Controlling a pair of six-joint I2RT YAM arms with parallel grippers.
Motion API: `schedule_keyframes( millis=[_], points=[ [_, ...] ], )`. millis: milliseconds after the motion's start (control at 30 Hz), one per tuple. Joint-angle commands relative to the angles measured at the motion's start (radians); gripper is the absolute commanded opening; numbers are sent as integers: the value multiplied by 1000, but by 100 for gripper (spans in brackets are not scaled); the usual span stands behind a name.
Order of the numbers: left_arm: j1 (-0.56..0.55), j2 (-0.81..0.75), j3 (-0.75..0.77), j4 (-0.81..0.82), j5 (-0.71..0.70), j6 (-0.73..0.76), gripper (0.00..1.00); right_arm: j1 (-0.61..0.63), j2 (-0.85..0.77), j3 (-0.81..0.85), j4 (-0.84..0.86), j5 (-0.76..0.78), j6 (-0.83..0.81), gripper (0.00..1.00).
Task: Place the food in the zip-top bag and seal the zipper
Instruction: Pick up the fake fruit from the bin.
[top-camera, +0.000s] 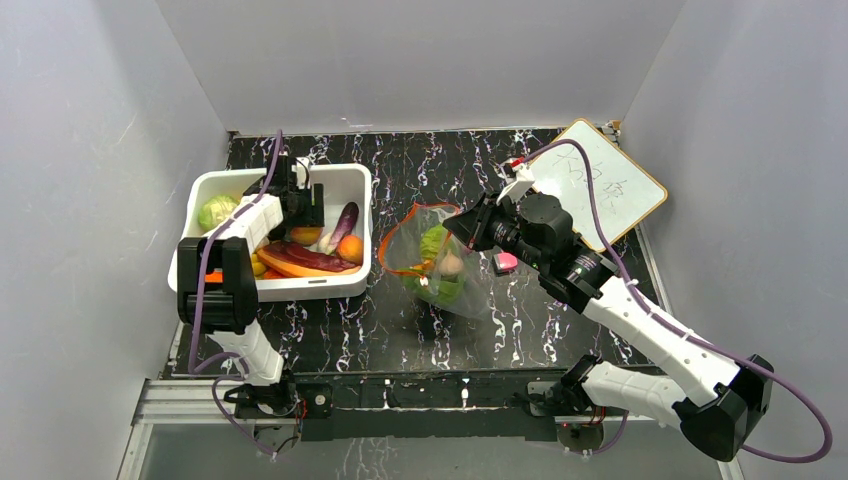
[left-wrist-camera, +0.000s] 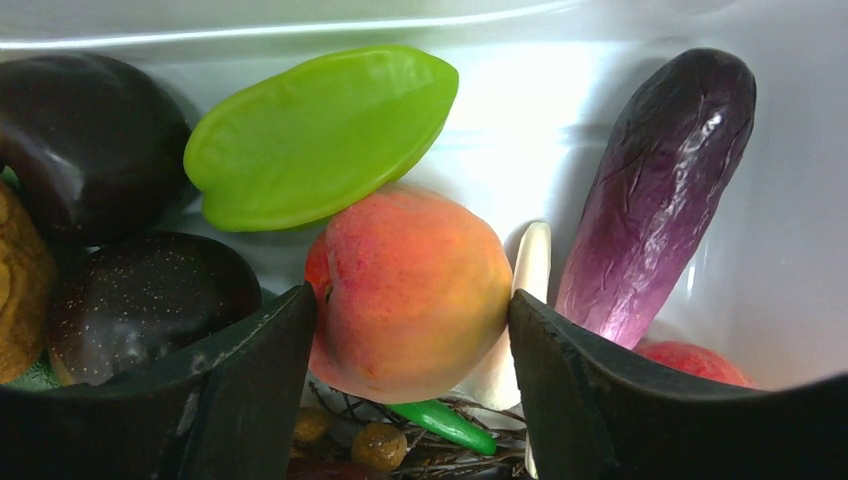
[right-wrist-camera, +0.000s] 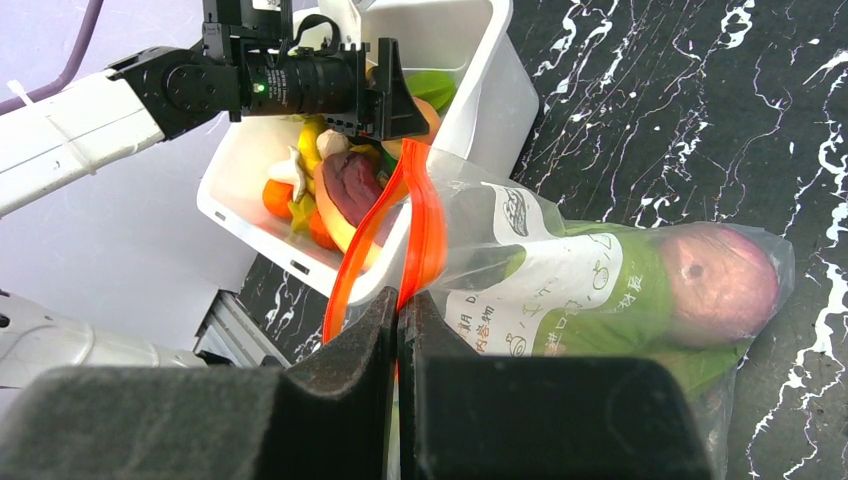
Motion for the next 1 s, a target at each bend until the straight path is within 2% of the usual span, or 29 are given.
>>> schedule_keyframes(
  millis=[0, 167, 567, 967],
  points=[
    [7, 50, 28, -55, 63, 25, 61, 6, -44, 20, 100, 7, -1, 0],
    [7, 26, 31, -75, 69, 20, 44, 5, -58, 16, 95, 12, -4, 0],
    [7, -47, 29, -135, 93, -55, 18, 6, -59, 17, 90, 19, -4, 0],
    [6, -176, -14, -117, 79, -99, 11, 5, -35, 20, 98, 14, 5, 0]
  ],
)
